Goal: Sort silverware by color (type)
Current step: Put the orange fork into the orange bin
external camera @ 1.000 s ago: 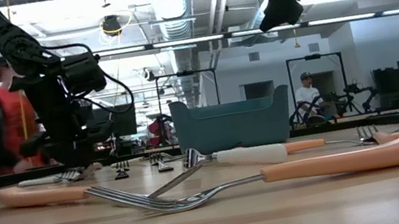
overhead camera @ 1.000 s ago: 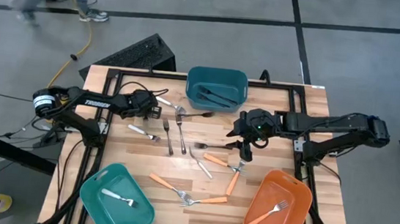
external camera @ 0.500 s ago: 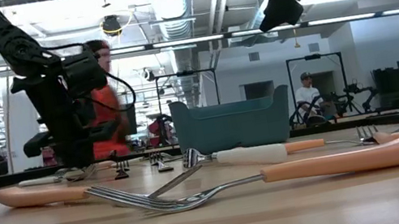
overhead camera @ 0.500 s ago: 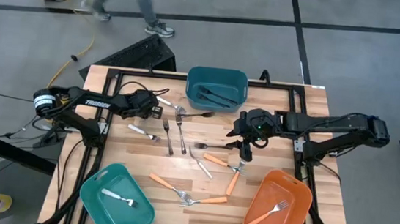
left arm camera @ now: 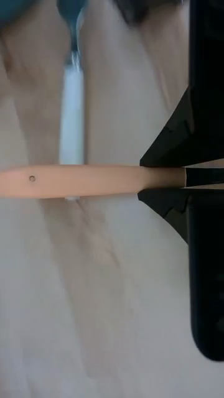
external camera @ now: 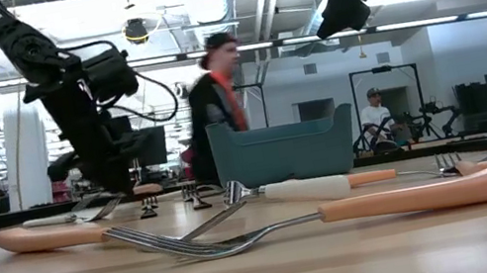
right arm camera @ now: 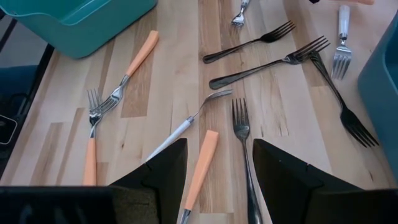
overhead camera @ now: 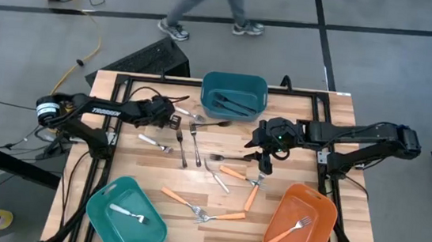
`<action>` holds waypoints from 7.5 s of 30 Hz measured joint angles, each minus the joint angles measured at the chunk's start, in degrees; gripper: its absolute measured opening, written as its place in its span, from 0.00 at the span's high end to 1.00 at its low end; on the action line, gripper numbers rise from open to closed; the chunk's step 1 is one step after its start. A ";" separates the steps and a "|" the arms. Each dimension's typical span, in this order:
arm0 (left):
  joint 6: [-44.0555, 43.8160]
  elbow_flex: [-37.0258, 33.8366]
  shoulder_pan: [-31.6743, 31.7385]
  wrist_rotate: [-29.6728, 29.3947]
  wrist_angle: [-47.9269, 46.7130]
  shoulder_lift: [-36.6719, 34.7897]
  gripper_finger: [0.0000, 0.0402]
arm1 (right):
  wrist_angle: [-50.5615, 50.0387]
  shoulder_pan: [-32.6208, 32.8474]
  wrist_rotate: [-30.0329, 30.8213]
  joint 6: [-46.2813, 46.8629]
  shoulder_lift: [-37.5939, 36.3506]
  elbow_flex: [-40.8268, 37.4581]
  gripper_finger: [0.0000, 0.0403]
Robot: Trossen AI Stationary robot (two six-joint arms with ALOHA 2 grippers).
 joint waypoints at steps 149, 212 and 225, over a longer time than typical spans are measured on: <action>37.25 1.15 -28.15 11.59 50.91 -8.02 0.39 | -27.75 30.78 25.73 -12.28 4.35 12.32 0.79; 37.73 1.15 -27.30 9.25 49.71 -8.01 0.39 | -30.64 56.61 7.59 26.76 30.69 12.88 0.79; 38.34 1.15 -27.23 9.23 49.71 -8.02 0.39 | -25.49 56.54 8.36 28.06 25.25 5.92 0.79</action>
